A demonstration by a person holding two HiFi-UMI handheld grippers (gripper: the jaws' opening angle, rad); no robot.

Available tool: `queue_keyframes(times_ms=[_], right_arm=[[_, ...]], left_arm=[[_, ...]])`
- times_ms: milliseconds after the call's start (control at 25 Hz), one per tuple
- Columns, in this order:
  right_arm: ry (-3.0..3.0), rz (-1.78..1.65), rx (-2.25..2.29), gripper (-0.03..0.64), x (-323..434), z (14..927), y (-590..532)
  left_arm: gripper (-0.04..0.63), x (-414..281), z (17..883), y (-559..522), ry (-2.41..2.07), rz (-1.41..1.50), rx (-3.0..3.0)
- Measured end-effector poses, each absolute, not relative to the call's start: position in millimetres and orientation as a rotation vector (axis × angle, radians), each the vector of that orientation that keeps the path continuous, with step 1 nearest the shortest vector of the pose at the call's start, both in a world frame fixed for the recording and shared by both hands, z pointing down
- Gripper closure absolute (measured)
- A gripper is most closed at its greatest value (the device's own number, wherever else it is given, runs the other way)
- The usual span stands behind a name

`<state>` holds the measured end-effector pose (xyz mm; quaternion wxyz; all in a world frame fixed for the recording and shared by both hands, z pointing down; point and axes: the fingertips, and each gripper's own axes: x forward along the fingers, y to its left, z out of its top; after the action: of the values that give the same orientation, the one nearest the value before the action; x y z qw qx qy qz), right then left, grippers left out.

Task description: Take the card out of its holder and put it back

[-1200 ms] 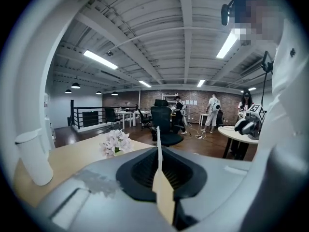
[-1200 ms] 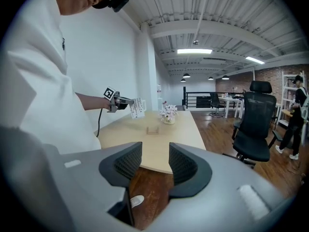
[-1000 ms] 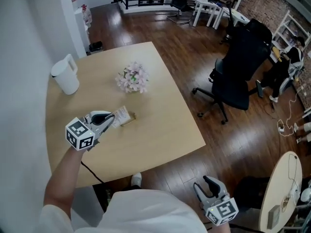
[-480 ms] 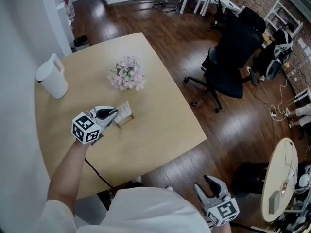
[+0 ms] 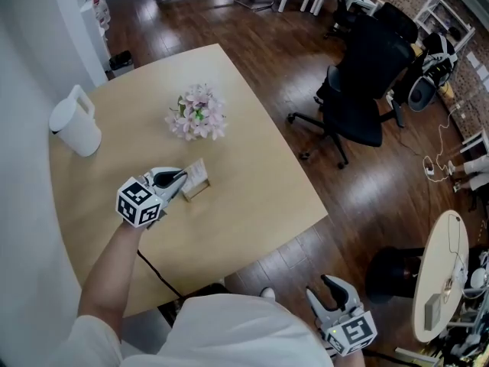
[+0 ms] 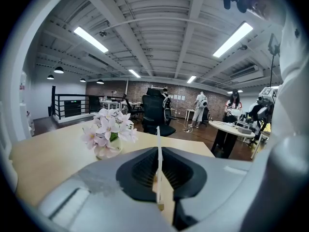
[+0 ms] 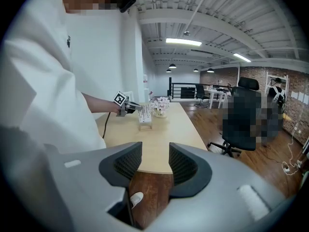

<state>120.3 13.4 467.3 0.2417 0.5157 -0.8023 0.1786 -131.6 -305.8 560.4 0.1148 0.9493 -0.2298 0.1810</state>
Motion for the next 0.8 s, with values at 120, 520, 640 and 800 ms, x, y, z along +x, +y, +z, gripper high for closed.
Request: queue_keyframes(times_ms=[120,520,640,800], right_arm=[[-2.190,0.498,1.400,0.437,119,469,12],[-2.184,0.505,1.390,0.437,121,468,6],[-2.178,0.512,1.385,0.437,122,471,5],[-2.169,0.522,1.384,0.437,125,472,3]], left_arm=[[0.577,-130,564,-307,-0.663,0.541,2.778],[0.577,-125,588,-306,-0.630,0.579,2.763],[0.577,-124,599,-306,-0.625,0.582,2.756],[0.577,-124,608,-306,-0.618,0.583,2.746]])
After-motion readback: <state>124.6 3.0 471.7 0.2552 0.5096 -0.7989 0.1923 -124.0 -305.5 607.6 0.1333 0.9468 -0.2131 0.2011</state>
